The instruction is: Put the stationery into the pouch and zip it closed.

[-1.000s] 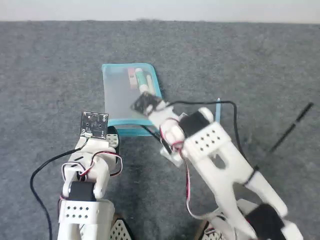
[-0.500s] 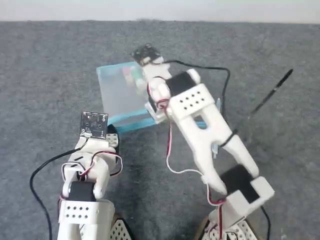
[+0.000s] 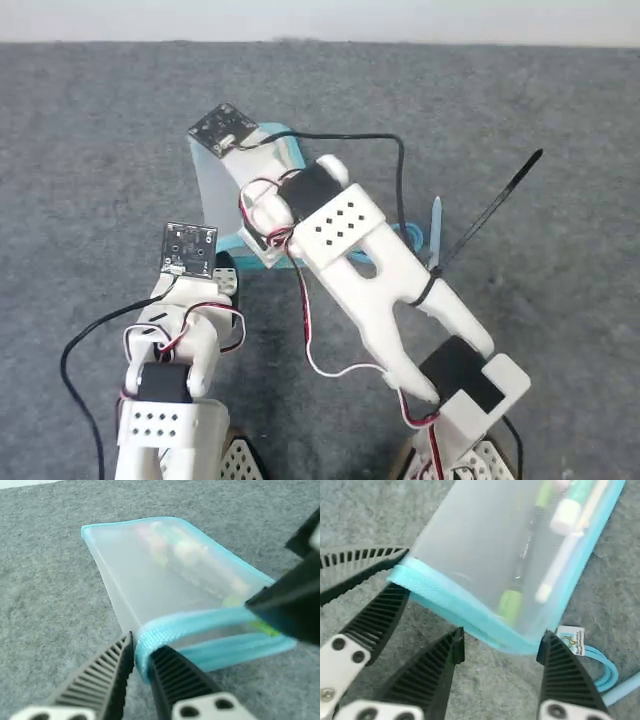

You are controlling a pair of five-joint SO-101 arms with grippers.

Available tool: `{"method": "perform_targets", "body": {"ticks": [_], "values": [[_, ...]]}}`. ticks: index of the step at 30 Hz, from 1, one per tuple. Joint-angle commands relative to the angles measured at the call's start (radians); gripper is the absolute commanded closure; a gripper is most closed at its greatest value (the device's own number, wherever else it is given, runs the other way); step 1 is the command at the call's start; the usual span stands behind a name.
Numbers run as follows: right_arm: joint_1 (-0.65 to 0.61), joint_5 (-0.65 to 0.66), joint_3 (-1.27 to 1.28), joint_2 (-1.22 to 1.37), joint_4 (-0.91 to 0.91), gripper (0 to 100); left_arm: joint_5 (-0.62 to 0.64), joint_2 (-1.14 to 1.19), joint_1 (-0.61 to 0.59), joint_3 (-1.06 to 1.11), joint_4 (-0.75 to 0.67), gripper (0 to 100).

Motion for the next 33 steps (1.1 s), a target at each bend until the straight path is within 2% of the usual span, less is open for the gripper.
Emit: {"method": "perform_targets", "body": {"ticks": [1,4,6,8,11,13,16,17,18,20,23,25,27,30,31,33], "values": [[0.082,-0.009,-0.048,-0.147,0.025,78.2,-0.006,-0.018,0.005,-0.010,-0.037,99],[0.160,-0.008,-0.046,-0.259,0.097,79.0,-0.003,-0.018,0.000,-0.015,-0.037,99],[0.242,-0.009,-0.043,-0.314,0.160,79.0,0.011,-0.020,-0.057,-0.031,-0.037,99],[0.334,-0.014,0.003,-0.344,0.197,79.0,0.080,-0.020,-0.132,-0.056,-0.037,99],[0.455,-0.015,0.149,-0.348,0.182,79.0,0.138,-0.012,-0.195,-0.071,-0.034,99],[0.503,-0.009,0.292,-0.348,0.108,78.9,0.071,-0.012,-0.123,-0.074,0.003,99],[0.544,0.023,0.482,-0.349,-0.027,78.9,-0.218,-0.020,0.170,-0.042,0.089,99],[0.555,0.041,0.534,-0.349,-0.068,78.9,-0.241,-0.020,0.213,-0.042,0.104,99],[0.564,0.049,0.580,-0.349,-0.104,78.9,-0.213,-0.020,0.204,-0.053,0.109,99],[0.585,0.063,0.655,-0.346,-0.150,78.9,-0.104,-0.020,0.075,-0.094,0.095,99],[0.616,0.063,0.750,-0.338,-0.206,78.8,0.051,-0.018,-0.190,-0.137,0.055,99],[0.627,0.063,0.807,-0.346,-0.249,78.8,0.087,-0.012,-0.256,-0.136,0.044,99],[0.628,0.058,0.845,-0.348,-0.282,78.8,0.021,-0.012,-0.186,-0.127,0.071,99],[0.627,0.055,0.888,-0.338,-0.334,78.9,-0.183,-0.020,0.060,-0.068,0.092,99],[0.630,0.055,0.905,-0.338,-0.349,78.9,-0.184,-0.020,0.064,-0.071,0.089,99],[0.633,0.054,0.934,-0.338,-0.377,78.9,-0.089,-0.020,-0.018,-0.101,0.075,99]]}}
